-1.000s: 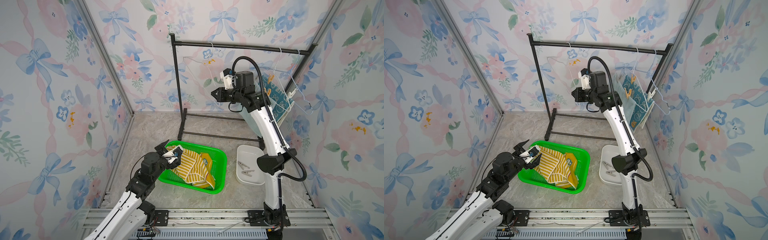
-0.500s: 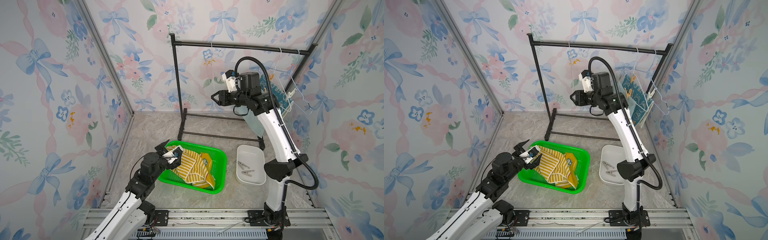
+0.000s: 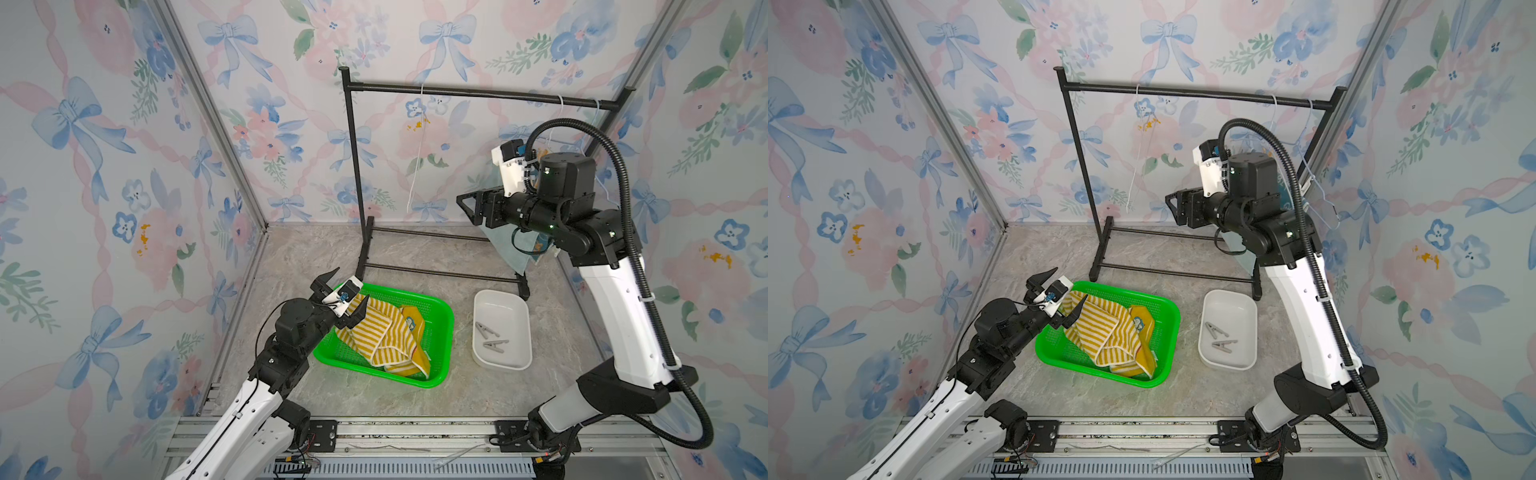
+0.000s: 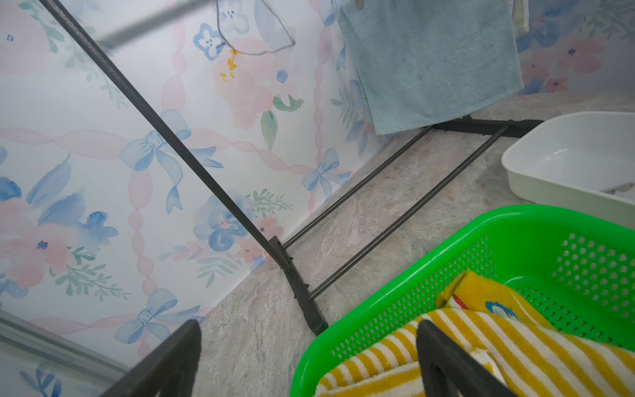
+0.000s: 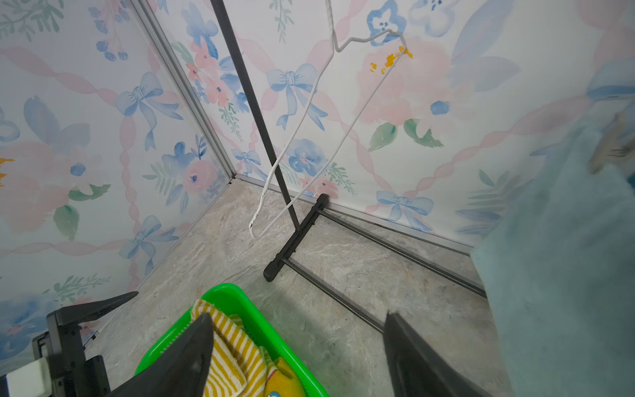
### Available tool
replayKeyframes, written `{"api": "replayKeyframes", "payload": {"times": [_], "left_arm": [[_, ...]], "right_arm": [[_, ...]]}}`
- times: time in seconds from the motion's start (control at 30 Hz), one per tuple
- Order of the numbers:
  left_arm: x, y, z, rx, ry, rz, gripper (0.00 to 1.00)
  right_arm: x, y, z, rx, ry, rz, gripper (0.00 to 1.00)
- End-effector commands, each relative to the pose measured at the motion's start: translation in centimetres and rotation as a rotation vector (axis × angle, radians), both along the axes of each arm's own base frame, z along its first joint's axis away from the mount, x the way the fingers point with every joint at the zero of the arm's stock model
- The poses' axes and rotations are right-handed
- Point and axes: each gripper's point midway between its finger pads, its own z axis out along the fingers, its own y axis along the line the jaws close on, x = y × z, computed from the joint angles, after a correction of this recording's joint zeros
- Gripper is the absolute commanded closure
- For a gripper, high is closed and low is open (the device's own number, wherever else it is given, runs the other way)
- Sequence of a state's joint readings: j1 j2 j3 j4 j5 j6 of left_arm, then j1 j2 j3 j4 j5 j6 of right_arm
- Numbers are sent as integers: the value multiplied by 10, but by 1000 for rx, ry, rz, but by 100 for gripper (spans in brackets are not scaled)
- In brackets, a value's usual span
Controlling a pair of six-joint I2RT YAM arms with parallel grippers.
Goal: Remove the clothespins securing towels to the hanger
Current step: Place the hanger on the clothesline, then pick up the hanger from the clothesline.
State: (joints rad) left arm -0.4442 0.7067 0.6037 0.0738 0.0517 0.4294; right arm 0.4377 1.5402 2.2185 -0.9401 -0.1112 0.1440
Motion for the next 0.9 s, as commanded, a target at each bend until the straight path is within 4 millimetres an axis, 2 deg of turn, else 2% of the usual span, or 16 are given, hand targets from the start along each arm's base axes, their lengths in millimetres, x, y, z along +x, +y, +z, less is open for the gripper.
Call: {"api": "replayKeyframes", "payload": {"times": [0.0, 0.23, 0.47, 0.6, 0.87], "left_arm": [[5, -3, 11, -57, -10, -8, 3], [10, -4, -15, -50, 33, 7, 3], [8, 1, -19, -40, 41, 22, 3], [9, 0, -20, -38, 45, 17, 3], [9, 3, -23, -24, 51, 30, 3]], "right_arm": [[-8, -39, -6, -55, 15, -105, 20], [-26, -103, 1, -86, 17, -249, 20], [-33, -159, 11, -111, 10, -400, 19], [-25, -180, 7, -114, 30, -457, 19], [8, -202, -15, -104, 105, -477, 21]]}}
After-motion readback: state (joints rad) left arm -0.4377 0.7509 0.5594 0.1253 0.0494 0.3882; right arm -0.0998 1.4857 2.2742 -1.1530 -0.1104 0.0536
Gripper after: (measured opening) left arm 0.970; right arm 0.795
